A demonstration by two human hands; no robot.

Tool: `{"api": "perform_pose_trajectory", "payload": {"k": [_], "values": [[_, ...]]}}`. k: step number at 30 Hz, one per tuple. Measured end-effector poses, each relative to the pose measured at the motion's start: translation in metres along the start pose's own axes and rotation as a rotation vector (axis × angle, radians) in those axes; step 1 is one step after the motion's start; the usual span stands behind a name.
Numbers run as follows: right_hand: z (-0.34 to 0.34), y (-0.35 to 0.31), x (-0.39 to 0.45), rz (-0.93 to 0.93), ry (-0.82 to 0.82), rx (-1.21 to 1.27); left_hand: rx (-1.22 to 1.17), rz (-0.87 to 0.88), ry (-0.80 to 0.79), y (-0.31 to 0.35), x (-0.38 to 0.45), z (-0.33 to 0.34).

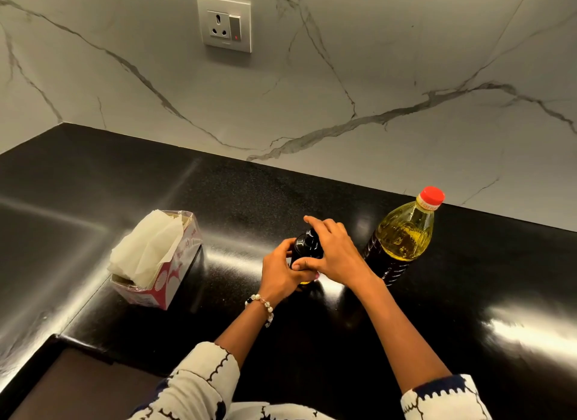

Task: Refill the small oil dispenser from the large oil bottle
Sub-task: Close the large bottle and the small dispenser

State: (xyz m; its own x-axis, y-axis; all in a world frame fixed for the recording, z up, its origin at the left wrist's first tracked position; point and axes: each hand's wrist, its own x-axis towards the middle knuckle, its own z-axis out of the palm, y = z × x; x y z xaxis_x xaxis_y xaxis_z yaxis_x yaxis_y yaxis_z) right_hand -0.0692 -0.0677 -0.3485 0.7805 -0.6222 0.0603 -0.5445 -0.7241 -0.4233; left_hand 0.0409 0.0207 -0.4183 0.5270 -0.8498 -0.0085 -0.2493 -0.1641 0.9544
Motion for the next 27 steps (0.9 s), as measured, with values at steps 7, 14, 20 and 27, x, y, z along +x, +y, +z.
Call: {"api": "perform_pose_trajectory", "payload": {"k": [7,14,20,27], "values": [[-0.012,0.007,-0.002,-0.074,-0.156,0.129,0.011,-0.008,-0.001,0.001,-0.001,0.001],[0.003,0.009,-0.001,-0.033,0.019,0.127,0.003,-0.014,-0.001,0.0,0.0,0.0],[-0.007,0.012,-0.005,-0.073,-0.123,0.232,0.022,-0.012,-0.003,0.0,0.0,0.001],[0.003,0.011,-0.005,-0.075,0.022,0.226,0.009,-0.012,0.001,-0.003,0.0,0.001]]}}
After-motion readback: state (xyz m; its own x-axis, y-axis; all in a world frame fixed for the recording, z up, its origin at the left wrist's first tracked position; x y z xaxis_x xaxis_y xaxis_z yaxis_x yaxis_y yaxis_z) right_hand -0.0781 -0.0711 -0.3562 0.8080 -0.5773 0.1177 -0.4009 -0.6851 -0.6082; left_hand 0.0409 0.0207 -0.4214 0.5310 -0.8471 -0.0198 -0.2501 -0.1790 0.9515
